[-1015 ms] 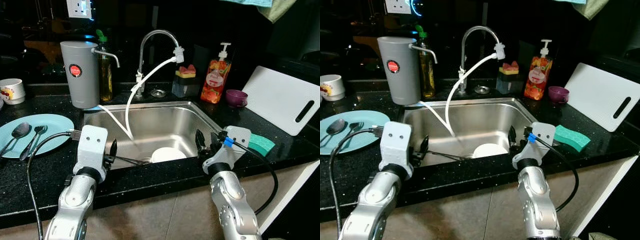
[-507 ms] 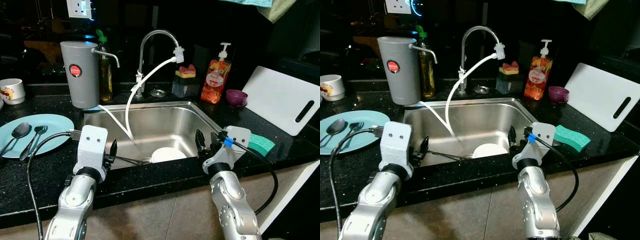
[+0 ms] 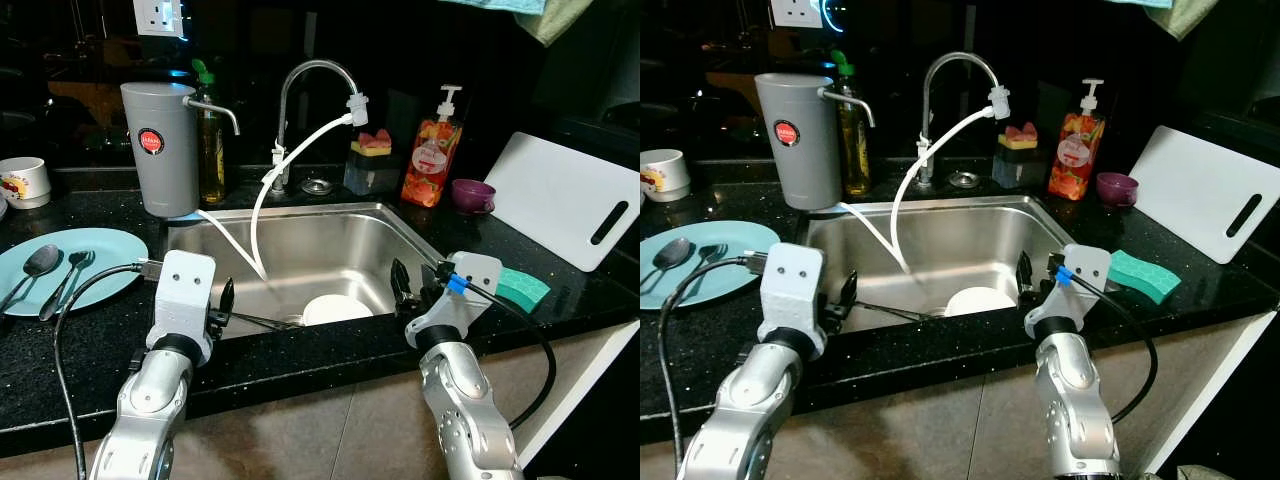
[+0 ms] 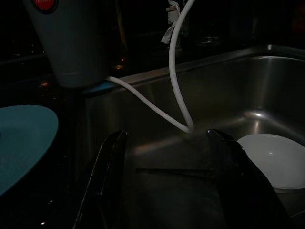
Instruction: Kitchen organization
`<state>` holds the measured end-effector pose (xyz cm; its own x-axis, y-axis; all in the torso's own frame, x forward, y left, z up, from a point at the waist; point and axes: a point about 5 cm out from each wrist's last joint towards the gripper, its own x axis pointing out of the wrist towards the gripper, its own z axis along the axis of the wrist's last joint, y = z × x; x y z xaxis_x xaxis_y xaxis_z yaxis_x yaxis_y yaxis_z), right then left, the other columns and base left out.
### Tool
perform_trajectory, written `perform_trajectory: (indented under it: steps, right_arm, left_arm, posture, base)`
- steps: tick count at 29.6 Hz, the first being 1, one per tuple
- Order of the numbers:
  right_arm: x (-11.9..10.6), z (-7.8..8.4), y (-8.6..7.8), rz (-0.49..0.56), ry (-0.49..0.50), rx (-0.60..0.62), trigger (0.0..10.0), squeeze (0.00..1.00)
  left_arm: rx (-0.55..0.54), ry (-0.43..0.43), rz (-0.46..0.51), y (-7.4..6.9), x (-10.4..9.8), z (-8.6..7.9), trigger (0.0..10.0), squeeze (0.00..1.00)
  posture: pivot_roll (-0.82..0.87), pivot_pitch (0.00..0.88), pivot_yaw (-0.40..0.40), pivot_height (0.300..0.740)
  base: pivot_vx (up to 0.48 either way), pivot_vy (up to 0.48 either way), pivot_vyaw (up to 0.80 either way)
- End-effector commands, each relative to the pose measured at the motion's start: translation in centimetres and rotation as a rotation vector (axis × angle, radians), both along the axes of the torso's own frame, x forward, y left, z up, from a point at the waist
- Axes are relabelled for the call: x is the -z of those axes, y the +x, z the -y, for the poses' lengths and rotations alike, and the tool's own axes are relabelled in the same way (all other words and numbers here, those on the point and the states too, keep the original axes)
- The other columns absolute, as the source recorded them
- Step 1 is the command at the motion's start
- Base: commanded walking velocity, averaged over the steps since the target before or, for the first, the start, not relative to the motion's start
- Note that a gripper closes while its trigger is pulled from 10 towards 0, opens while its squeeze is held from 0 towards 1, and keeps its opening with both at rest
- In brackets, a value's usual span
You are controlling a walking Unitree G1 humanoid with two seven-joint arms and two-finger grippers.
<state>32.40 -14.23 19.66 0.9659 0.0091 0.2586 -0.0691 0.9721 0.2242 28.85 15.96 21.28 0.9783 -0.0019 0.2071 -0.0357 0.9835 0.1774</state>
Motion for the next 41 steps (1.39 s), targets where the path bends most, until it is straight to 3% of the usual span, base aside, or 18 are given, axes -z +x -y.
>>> perform_trajectory:
  steps: [1, 41]
  right_arm:
    - [0.27, 0.01, 0.11, -0.014, 0.001, 0.004, 10.0, 0.0]
    - [0.23, 0.06, 0.18, -0.013, 0.001, 0.005, 10.0, 0.0]
  left_arm:
    - [0.001, 0.005, 0.0, 0.08, -0.08, 0.09, 10.0, 0.0]
    - [0.002, 0.005, 0.001, 0.18, -0.08, 0.13, 10.0, 0.0]
  posture:
    - [0.2, 0.032, -0.117, 0.74]
    - [0.21, 0.03, -0.116, 0.74]
  base:
    - [0.0, 0.0, 0.0]
    - [0.0, 0.0, 0.0]
